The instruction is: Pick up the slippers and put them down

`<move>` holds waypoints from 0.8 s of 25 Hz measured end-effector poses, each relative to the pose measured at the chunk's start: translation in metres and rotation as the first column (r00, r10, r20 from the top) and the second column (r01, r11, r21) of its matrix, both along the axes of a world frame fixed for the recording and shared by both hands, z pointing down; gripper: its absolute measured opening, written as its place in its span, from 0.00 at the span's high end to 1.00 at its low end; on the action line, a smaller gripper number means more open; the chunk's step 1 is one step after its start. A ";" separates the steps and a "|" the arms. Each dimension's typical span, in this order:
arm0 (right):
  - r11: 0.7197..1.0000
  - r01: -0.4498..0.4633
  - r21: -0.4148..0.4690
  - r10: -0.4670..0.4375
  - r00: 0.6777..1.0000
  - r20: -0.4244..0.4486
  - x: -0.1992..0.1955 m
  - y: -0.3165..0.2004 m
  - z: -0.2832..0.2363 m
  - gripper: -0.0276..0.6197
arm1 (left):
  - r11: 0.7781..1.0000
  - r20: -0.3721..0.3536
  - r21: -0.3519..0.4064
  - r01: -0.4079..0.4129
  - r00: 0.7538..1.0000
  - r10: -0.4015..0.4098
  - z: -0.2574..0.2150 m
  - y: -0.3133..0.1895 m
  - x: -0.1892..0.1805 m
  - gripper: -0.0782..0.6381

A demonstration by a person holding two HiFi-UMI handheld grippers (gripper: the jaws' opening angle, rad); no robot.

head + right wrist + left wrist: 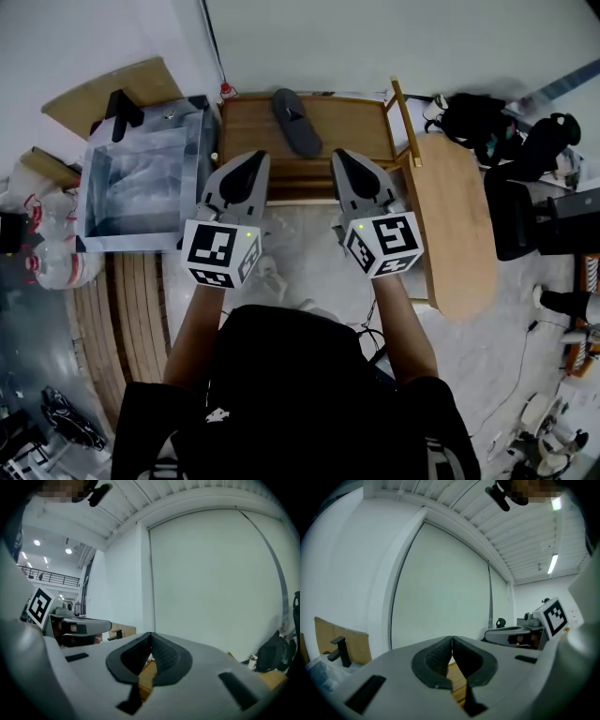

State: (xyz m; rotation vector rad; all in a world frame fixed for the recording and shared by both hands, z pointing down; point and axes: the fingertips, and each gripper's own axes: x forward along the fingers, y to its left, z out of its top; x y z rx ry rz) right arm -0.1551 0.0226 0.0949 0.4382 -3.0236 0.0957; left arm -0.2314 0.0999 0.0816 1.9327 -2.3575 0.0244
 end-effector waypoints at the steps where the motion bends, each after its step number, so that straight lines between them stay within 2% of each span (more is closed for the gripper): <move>1: 1.000 -0.003 0.001 0.003 1.000 -0.001 -0.009 -0.005 0.000 0.98 | 1.000 -0.002 0.000 -0.004 1.000 0.004 0.000 -0.005 -0.008 0.88; 10: 0.999 -0.031 -0.010 0.031 0.999 -0.019 -0.073 -0.039 0.005 0.98 | 0.999 -0.027 -0.018 -0.049 0.998 0.049 0.009 -0.039 -0.070 0.88; 16: 0.998 -0.048 -0.038 0.046 0.998 -0.052 -0.094 -0.054 0.028 0.98 | 0.996 -0.043 -0.050 -0.070 0.997 0.068 0.033 -0.053 -0.092 0.88; 20: 0.994 -0.051 -0.102 0.043 0.996 -0.079 -0.099 -0.066 0.048 0.98 | 0.994 -0.075 -0.079 -0.080 0.994 0.074 0.051 -0.066 -0.100 0.88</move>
